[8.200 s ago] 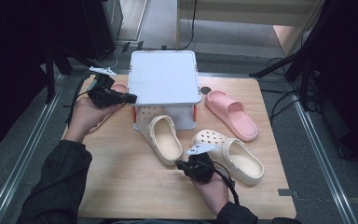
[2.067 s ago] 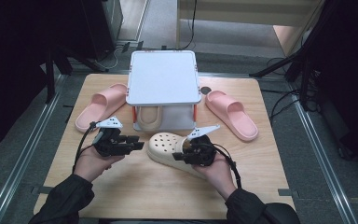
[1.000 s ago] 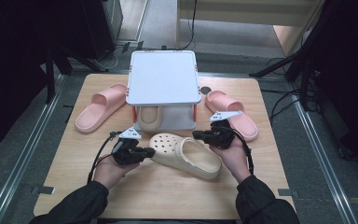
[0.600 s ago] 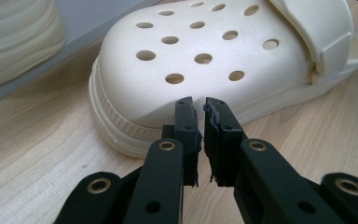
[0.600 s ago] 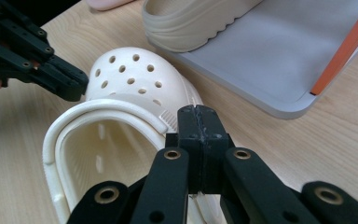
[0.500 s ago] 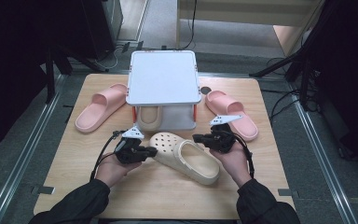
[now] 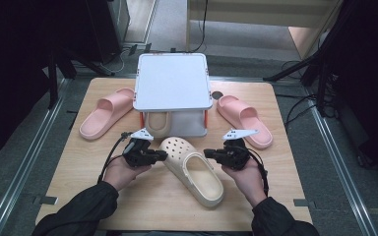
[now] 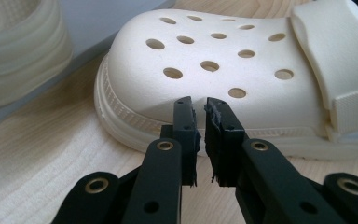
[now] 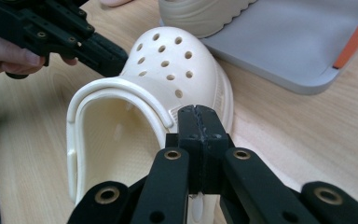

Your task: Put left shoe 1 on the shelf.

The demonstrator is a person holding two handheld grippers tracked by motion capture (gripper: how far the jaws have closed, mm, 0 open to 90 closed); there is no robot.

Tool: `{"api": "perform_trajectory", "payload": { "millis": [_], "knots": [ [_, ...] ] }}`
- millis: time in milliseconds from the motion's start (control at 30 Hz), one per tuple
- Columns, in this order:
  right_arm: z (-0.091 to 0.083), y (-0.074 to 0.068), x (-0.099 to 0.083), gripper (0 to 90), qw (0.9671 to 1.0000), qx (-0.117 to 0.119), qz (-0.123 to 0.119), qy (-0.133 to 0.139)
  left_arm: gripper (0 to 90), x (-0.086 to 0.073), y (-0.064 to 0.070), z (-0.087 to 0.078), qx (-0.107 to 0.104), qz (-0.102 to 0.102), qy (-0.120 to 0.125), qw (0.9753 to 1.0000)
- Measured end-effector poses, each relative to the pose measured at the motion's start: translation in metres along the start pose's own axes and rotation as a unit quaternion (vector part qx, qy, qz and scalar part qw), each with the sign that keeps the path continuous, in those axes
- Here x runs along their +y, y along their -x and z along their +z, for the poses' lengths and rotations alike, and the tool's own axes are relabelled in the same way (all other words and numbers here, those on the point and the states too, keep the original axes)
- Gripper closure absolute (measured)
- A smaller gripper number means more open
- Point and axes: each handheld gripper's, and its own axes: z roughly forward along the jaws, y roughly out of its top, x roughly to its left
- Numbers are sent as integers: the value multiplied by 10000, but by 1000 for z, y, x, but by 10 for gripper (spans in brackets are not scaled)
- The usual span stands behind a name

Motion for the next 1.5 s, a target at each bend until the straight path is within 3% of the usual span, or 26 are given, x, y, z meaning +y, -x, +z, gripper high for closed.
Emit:
{"api": "perform_trajectory", "payload": {
  "millis": [433, 733, 900, 1067, 1133, 1267, 1500],
  "knots": [
    [-7, -24, -18, 900, 9992, -249, 285, 130, 849, 16, -7, 12, -200, -25, -72, 9998],
    [-7, -26, -23, 900, 9988, -319, 369, 94, 858, 22, -7, 18, -265, -16, -72, 9996],
    [-10, -28, -23, 833, 9981, -457, 372, 158, 863, 26, -7, 17, -231, -87, -173, 9995],
    [-19, -31, -20, 756, 9970, -454, 486, 397, 872, 38, -3, -1, -279, 25, -4, 9996],
    [-22, -34, -20, 711, 9968, -453, 475, 459, 872, 43, -4, -12, -313, -32, 160, 9994],
    [-20, -42, -21, 620, 9971, -433, 479, 403, 872, 52, -7, -36, -286, -12, 408, 9988],
    [-9, -49, -29, 537, 9977, -421, 504, 193, 871, 68, -18, -66, -225, -24, 543, 9983]
  ]
}}
